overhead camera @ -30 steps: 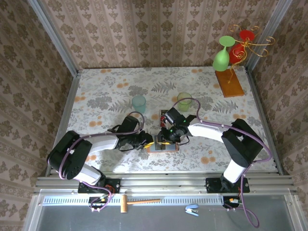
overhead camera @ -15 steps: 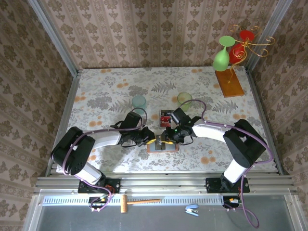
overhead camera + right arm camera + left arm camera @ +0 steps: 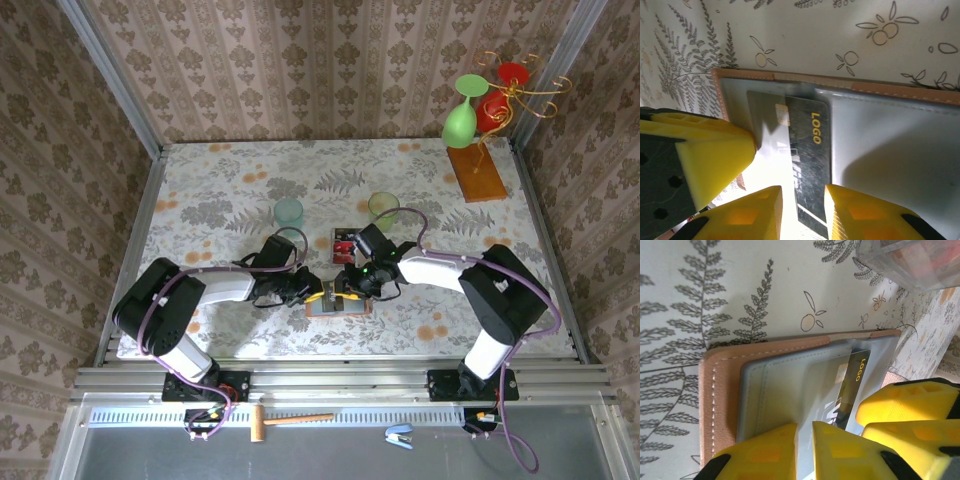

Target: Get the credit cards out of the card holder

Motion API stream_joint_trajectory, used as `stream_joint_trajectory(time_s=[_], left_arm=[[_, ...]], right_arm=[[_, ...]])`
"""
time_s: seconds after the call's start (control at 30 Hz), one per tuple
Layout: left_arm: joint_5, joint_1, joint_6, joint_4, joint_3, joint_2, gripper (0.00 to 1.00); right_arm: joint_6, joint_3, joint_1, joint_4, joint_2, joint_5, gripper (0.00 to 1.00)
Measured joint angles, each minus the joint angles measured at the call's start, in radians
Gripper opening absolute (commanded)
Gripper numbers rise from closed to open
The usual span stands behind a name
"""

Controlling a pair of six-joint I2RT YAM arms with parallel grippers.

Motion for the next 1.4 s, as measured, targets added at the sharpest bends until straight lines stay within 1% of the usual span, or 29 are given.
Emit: stream_joint_trajectory(time_s=[0.23, 0.57, 0.67, 1.03, 1.4], left_arm=[[0.0, 0.0, 0.0, 0.003, -0.003, 0.0, 0.17], [0.0, 0.0, 0.0, 0.01, -0.007, 0.0, 0.17], [0.001, 0.0, 0.0, 0.014, -0.01, 0.0, 0.17], [0.004, 0.0, 0.0, 0.019, -0.013, 0.0, 0.17], [0.006, 0.0, 0.0, 0.03, -0.019, -0.002, 0.18]], right_arm=[[0.0, 0.0, -0.006, 0.011, 0.024, -0.008, 0.28], [0.018, -0.02, -0.011, 0.071, 0.037, -0.048, 0.27], [0.027, -0.026, -0.011, 0.082, 0.036, -0.051, 0.26], [0.049, -0.032, -0.011, 0.09, 0.021, -0.058, 0.13], [0.044, -0.04, -0.017, 0.093, 0.018, -0.063, 0.12]])
